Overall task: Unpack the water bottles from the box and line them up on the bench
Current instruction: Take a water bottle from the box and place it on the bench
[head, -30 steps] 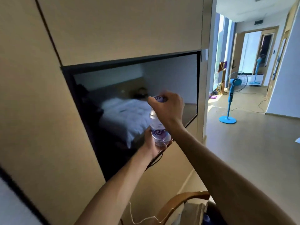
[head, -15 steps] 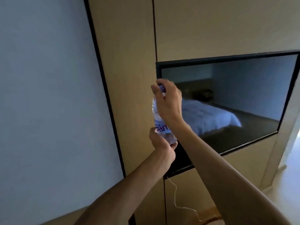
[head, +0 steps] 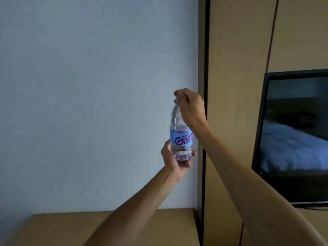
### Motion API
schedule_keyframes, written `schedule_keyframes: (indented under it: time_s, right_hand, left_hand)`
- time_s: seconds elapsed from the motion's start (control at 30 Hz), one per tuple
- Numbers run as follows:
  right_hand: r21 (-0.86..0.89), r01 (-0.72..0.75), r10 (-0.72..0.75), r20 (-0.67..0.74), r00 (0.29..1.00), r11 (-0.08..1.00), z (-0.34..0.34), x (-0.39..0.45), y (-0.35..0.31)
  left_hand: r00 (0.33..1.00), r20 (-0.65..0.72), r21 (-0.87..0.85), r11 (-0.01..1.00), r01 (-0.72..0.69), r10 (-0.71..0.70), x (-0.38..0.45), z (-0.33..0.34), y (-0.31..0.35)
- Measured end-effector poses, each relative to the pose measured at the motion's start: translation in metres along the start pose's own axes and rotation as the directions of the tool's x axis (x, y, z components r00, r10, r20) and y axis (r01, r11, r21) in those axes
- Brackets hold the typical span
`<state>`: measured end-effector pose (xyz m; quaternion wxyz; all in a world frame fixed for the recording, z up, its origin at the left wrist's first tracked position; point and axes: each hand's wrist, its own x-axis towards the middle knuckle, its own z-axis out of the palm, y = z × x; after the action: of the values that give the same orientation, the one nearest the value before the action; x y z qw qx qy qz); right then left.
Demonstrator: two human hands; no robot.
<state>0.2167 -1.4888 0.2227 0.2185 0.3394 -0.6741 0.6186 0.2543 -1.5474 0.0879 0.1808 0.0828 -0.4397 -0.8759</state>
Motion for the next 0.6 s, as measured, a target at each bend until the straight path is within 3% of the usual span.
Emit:
schedule_keyframes:
  time_s: [0.2,0.43,0.53,0.6]
  right_hand:
    - [0.058,0.046,-0.051,0.092,0.994,0.997,0.126,-0.024,-0.039]
    - [0.220,-0.040,0.018,0.098,0.995,0.975,0.269,-0.056,-0.076]
    - [0.232,-0.057,0.012,0.191,0.982,0.971,0.323,-0.069,-0.096]
    - [0.239,-0.061,-0.009,0.281,0.960,0.969,0.373,-0.078,-0.115]
  left_hand:
    - [0.989,-0.095,-0.008,0.993,-0.114,0.112,-0.011,-0.091,0.059]
    - [0.935,-0.298,0.042,0.981,-0.189,0.193,-0.029,-0.221,0.139]
    - [0.908,-0.380,0.022,0.983,-0.180,0.175,-0.042,-0.274,0.167]
    - [0.856,-0.479,0.017,0.977,-0.214,0.196,-0.043,-0.319,0.192]
